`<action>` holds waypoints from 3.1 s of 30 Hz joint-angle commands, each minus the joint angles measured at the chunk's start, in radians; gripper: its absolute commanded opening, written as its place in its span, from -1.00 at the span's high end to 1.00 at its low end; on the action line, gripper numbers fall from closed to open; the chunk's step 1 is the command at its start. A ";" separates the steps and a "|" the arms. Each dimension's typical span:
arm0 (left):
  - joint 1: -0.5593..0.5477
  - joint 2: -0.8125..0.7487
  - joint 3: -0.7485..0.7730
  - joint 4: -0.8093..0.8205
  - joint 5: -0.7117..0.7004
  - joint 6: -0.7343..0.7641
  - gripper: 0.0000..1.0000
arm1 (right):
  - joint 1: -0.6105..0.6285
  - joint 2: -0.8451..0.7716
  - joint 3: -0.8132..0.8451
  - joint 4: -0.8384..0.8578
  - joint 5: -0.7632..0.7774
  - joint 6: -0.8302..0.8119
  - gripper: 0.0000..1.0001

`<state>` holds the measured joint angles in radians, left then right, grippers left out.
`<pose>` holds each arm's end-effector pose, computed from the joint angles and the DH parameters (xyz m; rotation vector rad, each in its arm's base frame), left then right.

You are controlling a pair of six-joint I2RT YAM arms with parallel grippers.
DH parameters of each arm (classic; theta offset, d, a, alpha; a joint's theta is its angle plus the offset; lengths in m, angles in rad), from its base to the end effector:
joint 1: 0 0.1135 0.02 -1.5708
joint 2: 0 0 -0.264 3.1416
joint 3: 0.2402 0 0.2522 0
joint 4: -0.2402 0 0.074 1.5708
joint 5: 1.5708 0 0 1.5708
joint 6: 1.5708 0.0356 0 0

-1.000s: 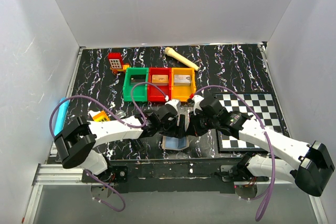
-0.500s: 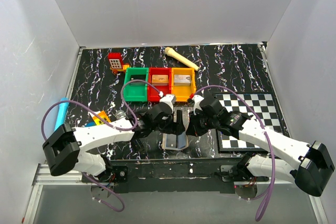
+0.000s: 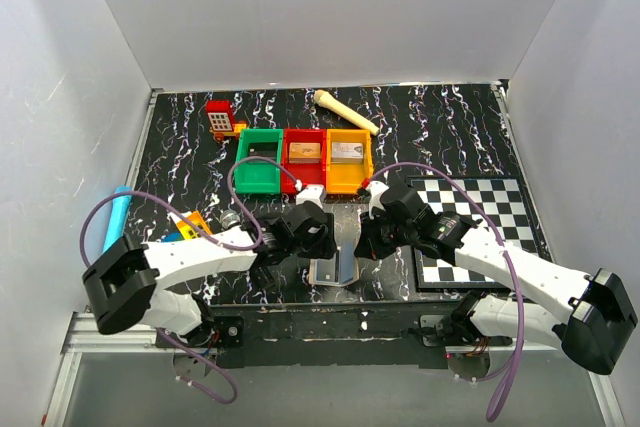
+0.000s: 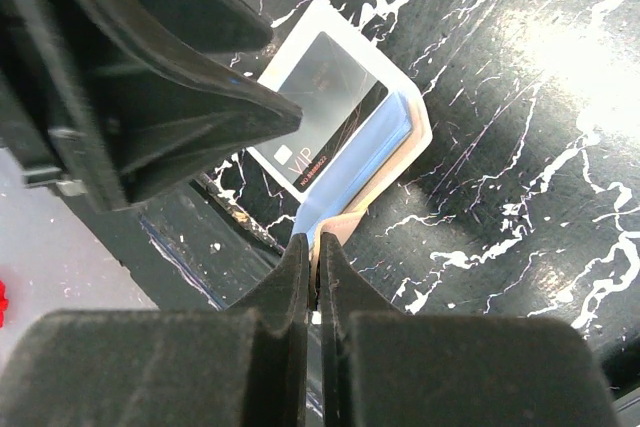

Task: Take the credit cards out of the card holder
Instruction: Remove the credit card from the card holder.

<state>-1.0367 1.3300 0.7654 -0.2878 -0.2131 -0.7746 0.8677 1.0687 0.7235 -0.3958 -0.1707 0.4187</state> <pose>0.1428 -0.2266 0.2076 0.2252 2.4701 -0.5686 0.1404 0.1750 0.2449 -0.6358 2.3695 0.8155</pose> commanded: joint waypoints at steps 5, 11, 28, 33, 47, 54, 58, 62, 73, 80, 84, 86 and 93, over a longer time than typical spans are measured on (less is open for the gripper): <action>-0.005 0.098 0.015 0.093 0.093 0.038 0.09 | -0.006 -0.042 -0.035 -0.023 0.059 0.018 0.97; -0.005 0.129 0.017 0.096 0.104 0.031 0.09 | -0.012 -0.082 -0.035 -0.066 0.097 0.032 0.24; 0.020 -0.012 -0.107 0.119 0.083 -0.044 0.11 | -0.010 0.006 -0.008 0.118 -0.105 0.135 0.34; 0.044 -0.031 -0.156 0.151 0.115 -0.063 0.21 | -0.013 0.091 -0.076 0.201 -0.110 0.164 0.42; 0.087 -0.038 -0.160 0.127 0.136 -0.089 0.34 | -0.055 0.227 -0.197 0.298 -0.102 0.201 0.48; 0.087 -0.169 -0.175 0.139 0.115 -0.035 0.28 | -0.067 0.217 -0.203 0.304 -0.093 0.201 0.49; 0.087 -0.198 -0.250 0.330 0.162 -0.005 0.26 | -0.067 0.143 -0.197 0.317 -0.078 0.201 0.42; 0.087 -0.184 -0.314 0.461 0.202 -0.017 0.25 | -0.067 0.083 -0.210 0.385 -0.101 0.221 0.21; 0.089 -0.069 -0.279 0.398 0.182 -0.075 0.76 | -0.067 0.183 -0.245 0.589 -0.167 0.368 0.03; 0.089 -0.040 -0.287 0.411 0.179 -0.098 0.96 | -0.067 0.224 -0.268 0.637 -0.161 0.396 0.03; 0.089 -0.015 -0.279 0.398 0.175 -0.109 1.00 | -0.067 0.249 -0.272 0.658 -0.162 0.404 0.04; 0.089 -0.002 -0.273 0.383 0.170 -0.115 1.00 | -0.067 0.261 -0.272 0.666 -0.164 0.408 0.05; 0.089 0.003 -0.273 0.345 0.133 -0.147 1.00 | -0.067 0.301 -0.271 0.677 -0.168 0.414 0.07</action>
<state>-0.9520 1.3476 0.4667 0.0818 -0.0368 -0.8986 0.8051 1.3487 0.4599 0.2295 -0.3248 0.8204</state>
